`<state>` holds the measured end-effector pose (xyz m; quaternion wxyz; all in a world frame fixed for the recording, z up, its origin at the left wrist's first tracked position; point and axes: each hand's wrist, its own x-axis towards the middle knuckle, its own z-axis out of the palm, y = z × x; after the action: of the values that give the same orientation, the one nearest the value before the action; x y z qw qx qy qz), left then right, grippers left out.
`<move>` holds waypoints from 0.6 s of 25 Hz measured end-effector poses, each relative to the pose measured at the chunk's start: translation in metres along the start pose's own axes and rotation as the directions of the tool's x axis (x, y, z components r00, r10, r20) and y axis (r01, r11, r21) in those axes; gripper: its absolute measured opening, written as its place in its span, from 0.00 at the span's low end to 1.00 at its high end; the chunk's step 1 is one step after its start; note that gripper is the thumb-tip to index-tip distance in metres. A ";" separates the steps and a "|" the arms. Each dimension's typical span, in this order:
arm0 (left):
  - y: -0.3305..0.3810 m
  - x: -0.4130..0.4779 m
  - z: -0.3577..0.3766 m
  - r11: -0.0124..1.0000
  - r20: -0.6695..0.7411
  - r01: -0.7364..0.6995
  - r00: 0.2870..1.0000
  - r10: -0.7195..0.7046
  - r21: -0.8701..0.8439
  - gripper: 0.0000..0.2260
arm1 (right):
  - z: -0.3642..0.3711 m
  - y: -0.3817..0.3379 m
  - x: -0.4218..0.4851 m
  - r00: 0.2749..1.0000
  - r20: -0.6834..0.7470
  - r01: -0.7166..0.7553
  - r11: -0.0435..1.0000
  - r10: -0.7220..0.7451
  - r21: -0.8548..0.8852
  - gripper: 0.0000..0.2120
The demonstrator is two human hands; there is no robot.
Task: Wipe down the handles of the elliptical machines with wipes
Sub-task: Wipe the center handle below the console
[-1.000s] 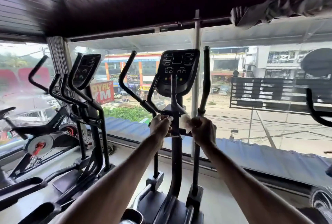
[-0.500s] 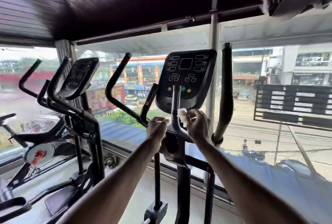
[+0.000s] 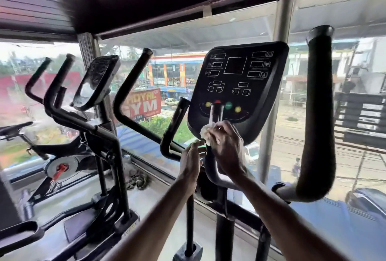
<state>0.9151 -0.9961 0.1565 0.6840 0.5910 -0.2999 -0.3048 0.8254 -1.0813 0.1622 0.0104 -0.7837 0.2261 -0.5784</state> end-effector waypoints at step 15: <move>-0.011 0.033 -0.006 0.995 0.249 0.067 0.968 -0.046 -0.076 0.14 | 0.004 0.018 0.036 0.996 -0.077 0.033 0.987 -0.046 -0.159 0.08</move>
<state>0.9394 -1.0191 0.1463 0.6567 0.5277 -0.3525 -0.4076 0.8313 -1.1119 0.1884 -0.0721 -0.7626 0.2560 -0.5897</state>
